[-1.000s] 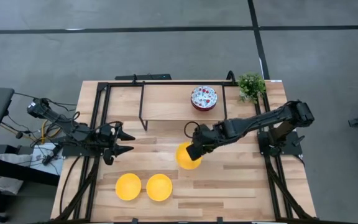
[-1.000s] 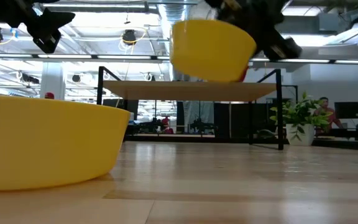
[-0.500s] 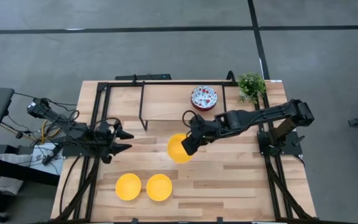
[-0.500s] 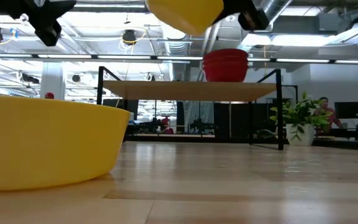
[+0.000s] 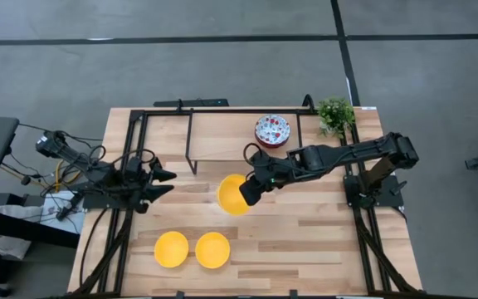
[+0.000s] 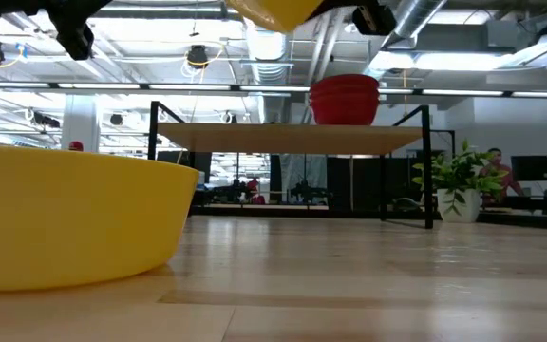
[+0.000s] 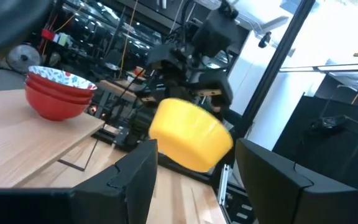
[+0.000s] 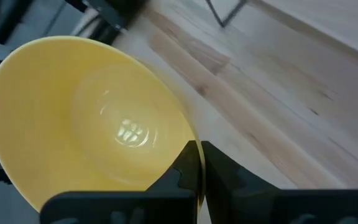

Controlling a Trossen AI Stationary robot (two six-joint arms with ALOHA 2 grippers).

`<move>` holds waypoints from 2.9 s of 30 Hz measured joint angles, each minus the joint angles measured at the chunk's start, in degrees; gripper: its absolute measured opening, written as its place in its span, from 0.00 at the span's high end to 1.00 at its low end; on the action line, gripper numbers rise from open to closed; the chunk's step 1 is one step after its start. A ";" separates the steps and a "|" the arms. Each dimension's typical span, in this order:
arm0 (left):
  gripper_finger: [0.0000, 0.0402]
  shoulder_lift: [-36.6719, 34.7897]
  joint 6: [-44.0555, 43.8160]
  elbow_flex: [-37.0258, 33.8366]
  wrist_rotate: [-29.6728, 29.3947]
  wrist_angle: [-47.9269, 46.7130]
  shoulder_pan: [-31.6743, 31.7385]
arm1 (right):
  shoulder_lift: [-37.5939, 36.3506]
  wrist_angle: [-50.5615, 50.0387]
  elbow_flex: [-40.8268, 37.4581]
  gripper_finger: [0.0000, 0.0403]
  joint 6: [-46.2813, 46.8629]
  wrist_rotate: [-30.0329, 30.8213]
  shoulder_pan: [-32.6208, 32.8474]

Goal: Pick & Place Mini bowls
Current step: Put the top yellow bowl on the shelf

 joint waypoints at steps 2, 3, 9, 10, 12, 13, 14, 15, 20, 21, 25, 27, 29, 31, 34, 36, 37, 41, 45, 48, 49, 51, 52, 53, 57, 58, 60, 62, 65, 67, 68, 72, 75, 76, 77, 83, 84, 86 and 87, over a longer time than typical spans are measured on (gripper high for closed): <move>0.46 0.91 0.01 0.00 -0.36 0.79 0.00 | 0.00 1.29 0.00 1.00 -0.48 0.38 0.00; 0.46 1.46 -0.01 0.00 -0.95 1.42 -0.01 | 0.00 1.92 0.00 1.00 -0.89 0.85 0.00; 0.46 6.51 -0.01 0.00 -3.01 6.83 0.00 | 0.00 4.75 0.00 1.00 -3.73 3.26 -0.11; 0.46 7.32 -0.01 0.00 -3.01 7.79 0.00 | 0.00 5.14 0.00 1.00 -4.39 3.94 -0.11; 0.46 8.94 -0.01 0.00 -3.27 9.65 0.00 | 0.00 5.93 0.00 1.00 -6.07 6.18 -0.11; 0.46 9.74 -0.02 0.00 -4.08 10.61 -0.02 | 0.00 6.31 0.00 1.00 -6.94 7.47 -0.19; 0.46 10.43 -0.01 0.00 -4.63 11.62 -0.02 | 0.00 6.69 0.00 1.00 -7.74 8.56 -0.32; 0.46 11.08 -0.01 0.00 -5.08 12.56 -0.02 | 0.00 6.93 0.03 1.00 -8.51 9.56 -0.37; 0.46 14.36 -0.03 0.00 -8.64 17.75 -0.02 | 0.00 7.02 1.22 1.00 -12.24 15.58 -0.88; 0.46 14.94 -0.02 0.00 -9.54 18.68 -0.01 | 0.00 6.92 1.51 1.00 -13.30 17.36 -1.02; 0.46 17.31 -0.03 0.00 -12.23 21.29 -0.01 | 0.04 7.44 3.38 1.00 -18.10 23.73 -1.44; 0.46 18.47 -0.03 0.54 -13.54 21.62 -0.02 | 0.04 8.59 3.50 1.00 -20.36 25.50 -1.92; 0.46 19.76 0.02 1.68 -14.42 21.66 0.00 | 0.04 10.50 3.48 1.00 -22.87 27.09 -2.36; 0.46 21.22 0.31 3.16 -15.39 21.99 -0.02 | 0.04 12.71 3.48 1.00 -25.54 29.24 -2.70; 0.46 23.23 0.41 5.19 -17.52 21.94 0.00 | 1.12 16.01 3.50 1.00 -29.80 32.15 -3.25; 0.46 24.44 0.41 6.53 -19.12 22.04 -0.02 | 2.17 17.65 3.38 1.00 -32.87 33.57 -3.43; 0.46 24.82 0.40 7.04 -19.35 22.02 -0.02 | 2.77 19.52 3.61 1.00 -33.77 34.32 -3.50; 0.46 25.62 0.37 8.76 -16.95 22.64 -0.01 | 4.47 20.50 3.76 1.00 -35.66 36.76 -4.13; 0.46 25.46 0.27 9.09 -16.59 23.00 0.56 | 6.05 20.57 5.66 1.00 -38.39 37.66 -4.59; 0.46 25.05 1.07 9.11 -18.12 23.61 1.24 | 7.44 20.41 8.56 1.00 -40.87 38.08 -4.96; 0.46 25.08 2.50 9.26 -18.94 23.42 1.21 | 8.23 20.56 9.85 1.00 -41.69 38.48 -4.98; 0.47 25.80 7.48 10.84 -22.22 23.51 1.20 | 8.87 19.82 11.43 1.00 -43.56 40.13 -4.98; 0.47 26.18 10.47 11.88 -24.42 23.55 1.17 | 9.72 20.03 12.52 1.00 -43.92 40.86 -5.06; 0.47 26.74 13.63 13.04 -26.29 23.59 1.18 | 10.40 21.20 13.61 1.00 -44.01 41.33 -5.29; 0.47 30.14 25.67 18.62 -34.11 23.40 0.97 | 12.57 18.66 16.20 1.00 -44.96 44.67 -5.44; 0.47 31.25 28.54 20.18 -36.26 23.44 0.78 | 12.87 17.05 16.51 1.00 -45.33 46.56 -5.35; 0.47 33.49 33.94 22.64 -40.65 23.59 0.55 | 13.56 17.11 17.41 1.00 -45.87 49.29 -5.23; 0.47 36.06 37.73 24.48 -45.56 23.43 0.23 | 13.92 17.23 17.58 1.00 -46.76 51.84 -5.20; 0.47 38.87 40.63 26.09 -51.58 23.43 0.22 | 14.08 17.39 17.49 1.00 -46.87 53.90 -5.20; 0.47 40.19 41.07 26.54 -52.85 23.43 0.56 | 14.08 18.37 17.49 1.00 -46.87 53.97 -5.29; 0.47 40.77 41.10 26.74 -53.12 23.40 1.06 | 14.10 19.38 17.49 1.00 -46.87 53.86 -5.38; 0.47 42.19 40.52 27.27 -53.18 23.66 2.95 | 14.10 21.57 17.49 1.00 -46.98 53.32 -5.60; 0.47 42.69 40.47 27.34 -53.12 23.60 3.92 | 14.10 22.41 17.49 1.00 -46.95 52.59 -5.59; 0.47 42.63 40.43 27.34 -53.12 23.69 4.11 | 14.10 22.72 17.49 1.00 -46.95 52.50 -5.53; 0.47 42.60 40.37 27.34 -53.05 23.84 4.25 | 14.10 22.78 17.49 1.00 -46.95 52.49 -5.49; 0.47 42.62 40.32 27.34 -49.62 24.03 4.46 | 14.10 23.65 17.49 1.00 -46.81 52.29 -5.51; 0.47 42.64 40.32 27.34 -48.95 24.01 4.46 | 14.10 23.93 17.49 1.00 -46.81 52.25 -5.51; 0.47 42.62 40.30 27.34 -48.58 24.08 4.46 | 14.10 24.59 17.49 1.00 -46.81 51.35 -5.51; 0.47 42.62 40.30 27.34 -48.58 24.07 4.46 | 14.10 25.05 17.49 1.00 -46.81 50.51 -5.51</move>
